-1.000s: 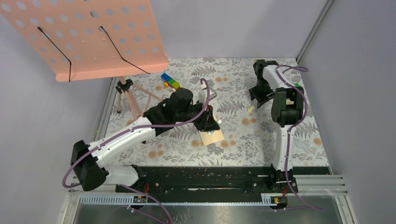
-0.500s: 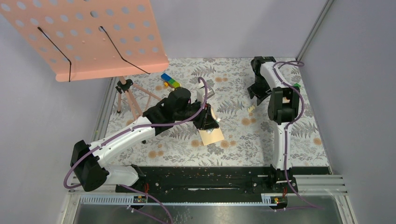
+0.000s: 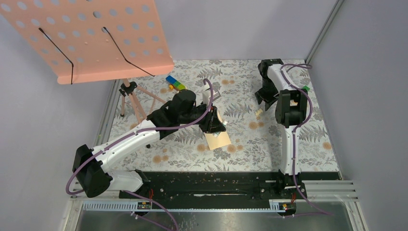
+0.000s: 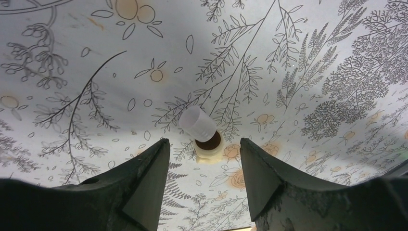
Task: Place the letter into the envelope and seal it
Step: Pick up the solid glue cap from the center of the board.
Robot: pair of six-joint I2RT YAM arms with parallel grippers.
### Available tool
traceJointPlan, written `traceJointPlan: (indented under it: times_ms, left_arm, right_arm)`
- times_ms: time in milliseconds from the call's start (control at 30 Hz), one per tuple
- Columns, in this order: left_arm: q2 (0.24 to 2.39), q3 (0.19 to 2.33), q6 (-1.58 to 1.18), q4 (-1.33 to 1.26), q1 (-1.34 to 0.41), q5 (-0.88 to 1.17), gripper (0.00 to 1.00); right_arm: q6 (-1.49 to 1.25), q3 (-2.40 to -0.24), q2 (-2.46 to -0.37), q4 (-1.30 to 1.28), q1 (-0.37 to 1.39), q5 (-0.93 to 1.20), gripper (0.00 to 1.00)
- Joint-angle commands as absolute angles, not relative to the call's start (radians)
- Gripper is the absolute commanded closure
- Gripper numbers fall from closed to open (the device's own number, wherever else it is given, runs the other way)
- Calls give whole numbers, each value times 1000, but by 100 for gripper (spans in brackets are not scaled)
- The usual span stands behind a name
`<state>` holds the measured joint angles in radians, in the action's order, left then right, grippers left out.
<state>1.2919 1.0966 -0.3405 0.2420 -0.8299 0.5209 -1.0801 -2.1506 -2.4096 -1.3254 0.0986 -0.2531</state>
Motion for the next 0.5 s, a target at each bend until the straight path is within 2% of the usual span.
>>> traceJointPlan:
  times_ms: [0, 467]
  left_arm:
    - [1289, 1109, -343, 187, -824, 549, 100]
    - [1260, 1088, -362, 187, -825, 531, 100]
  right_arm:
    - [-1092, -2105, -2362, -1318, 95, -275, 37]
    - [-1056, -2076, -2351, -1276, 76, -222, 36]
